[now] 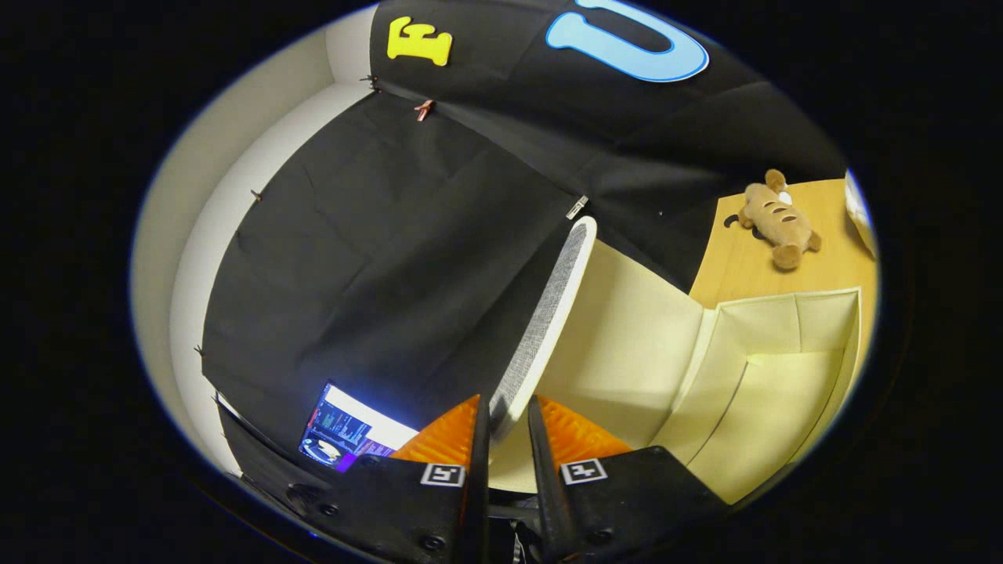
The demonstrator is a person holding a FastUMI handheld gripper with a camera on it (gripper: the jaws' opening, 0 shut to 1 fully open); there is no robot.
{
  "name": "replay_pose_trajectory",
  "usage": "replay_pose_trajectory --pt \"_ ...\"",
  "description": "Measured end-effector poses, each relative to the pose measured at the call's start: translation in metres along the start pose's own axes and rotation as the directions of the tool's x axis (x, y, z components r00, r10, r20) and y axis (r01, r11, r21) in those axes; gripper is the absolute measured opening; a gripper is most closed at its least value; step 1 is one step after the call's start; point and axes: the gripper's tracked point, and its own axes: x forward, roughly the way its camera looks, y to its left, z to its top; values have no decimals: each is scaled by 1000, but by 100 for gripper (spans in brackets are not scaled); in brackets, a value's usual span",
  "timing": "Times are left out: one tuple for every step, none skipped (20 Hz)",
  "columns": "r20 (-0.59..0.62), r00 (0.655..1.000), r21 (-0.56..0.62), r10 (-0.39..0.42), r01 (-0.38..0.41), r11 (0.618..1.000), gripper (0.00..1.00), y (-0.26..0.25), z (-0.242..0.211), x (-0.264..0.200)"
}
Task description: Open the storage box then place both shoes into the box .Put the left shoe in first, then the right shoe, with the right side of both shoes facing outward in a uniform manner.
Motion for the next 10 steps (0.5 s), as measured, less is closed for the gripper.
replay_pose_trajectory --pt "-2 1000 -7 -6 6 1000 33 0 -2 2" --pt "-3 1000 -14 -10 10 1000 40 -1 -3 1" --pt "-5 1000 -20 -15 15 1000 47 -3 -4 3" --pt "-6 1000 -25 -23 23 999 57 -6 -4 1" --pt "-6 999 -30 -32 32 999 59 -7 -4 1" --pt "-4 999 -35 -40 40 999 67 -8 -4 -1" --pt "1 999 -40 -48 48 998 74 -9 -2 -2" --pt "6 998 -48 -56 56 997 82 -10 -1 -5" --pt "11 998 -59 -65 66 996 83 -11 0 -7" --pt "15 997 -79 -82 82 993 90 -13 0 -10"
